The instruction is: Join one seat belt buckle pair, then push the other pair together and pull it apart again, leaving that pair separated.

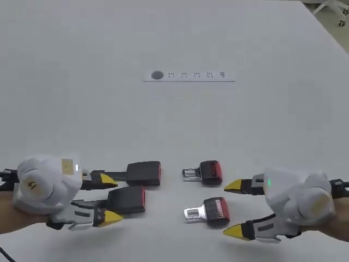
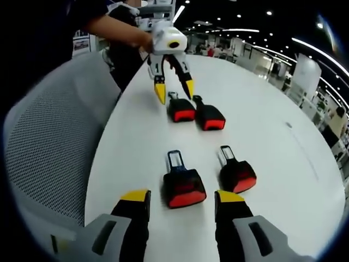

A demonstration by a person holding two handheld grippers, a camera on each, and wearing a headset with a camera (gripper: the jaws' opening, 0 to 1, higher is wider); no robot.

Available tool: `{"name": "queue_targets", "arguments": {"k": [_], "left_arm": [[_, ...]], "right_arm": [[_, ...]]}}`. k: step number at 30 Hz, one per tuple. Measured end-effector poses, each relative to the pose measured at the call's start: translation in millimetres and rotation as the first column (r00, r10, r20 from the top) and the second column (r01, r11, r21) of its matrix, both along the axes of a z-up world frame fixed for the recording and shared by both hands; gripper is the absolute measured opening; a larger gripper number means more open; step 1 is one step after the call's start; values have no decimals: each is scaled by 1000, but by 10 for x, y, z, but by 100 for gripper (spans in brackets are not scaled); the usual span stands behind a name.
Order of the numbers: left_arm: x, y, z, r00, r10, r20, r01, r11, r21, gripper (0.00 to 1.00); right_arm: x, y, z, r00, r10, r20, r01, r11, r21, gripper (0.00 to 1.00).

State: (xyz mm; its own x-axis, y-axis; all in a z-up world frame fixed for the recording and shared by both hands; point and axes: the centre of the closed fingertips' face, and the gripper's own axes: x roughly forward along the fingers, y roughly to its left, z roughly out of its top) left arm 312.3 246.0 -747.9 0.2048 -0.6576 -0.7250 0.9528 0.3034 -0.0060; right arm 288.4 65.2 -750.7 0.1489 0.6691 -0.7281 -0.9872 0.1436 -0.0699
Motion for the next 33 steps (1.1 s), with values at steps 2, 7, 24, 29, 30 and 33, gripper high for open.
{"name": "queue_targets", "arguments": {"k": [2,7,24,29,30,33], "left_arm": [[22,16,-43,1000,-8,-13,8,1000,8,41],[28,1,-81,999,-36,-35,37,999,28,38],[27,18,-148,993,-110,-50,113,992,63,33],[36,28,-157,990,-131,-55,134,989,61,32],[35,27,-157,989,-135,-55,138,989,61,32],[31,28,-163,987,-152,-58,156,986,66,32]], "right_arm": [[11,16,-21,1000,12,3,-12,1000,-8,41],[29,44,-66,999,43,8,-43,999,-24,41],[26,55,-183,996,92,17,-91,993,-71,32],[27,50,-186,995,97,19,-95,993,-74,32],[27,50,-186,995,96,19,-94,993,-74,32],[27,48,-185,995,96,18,-94,993,-75,32]]}}
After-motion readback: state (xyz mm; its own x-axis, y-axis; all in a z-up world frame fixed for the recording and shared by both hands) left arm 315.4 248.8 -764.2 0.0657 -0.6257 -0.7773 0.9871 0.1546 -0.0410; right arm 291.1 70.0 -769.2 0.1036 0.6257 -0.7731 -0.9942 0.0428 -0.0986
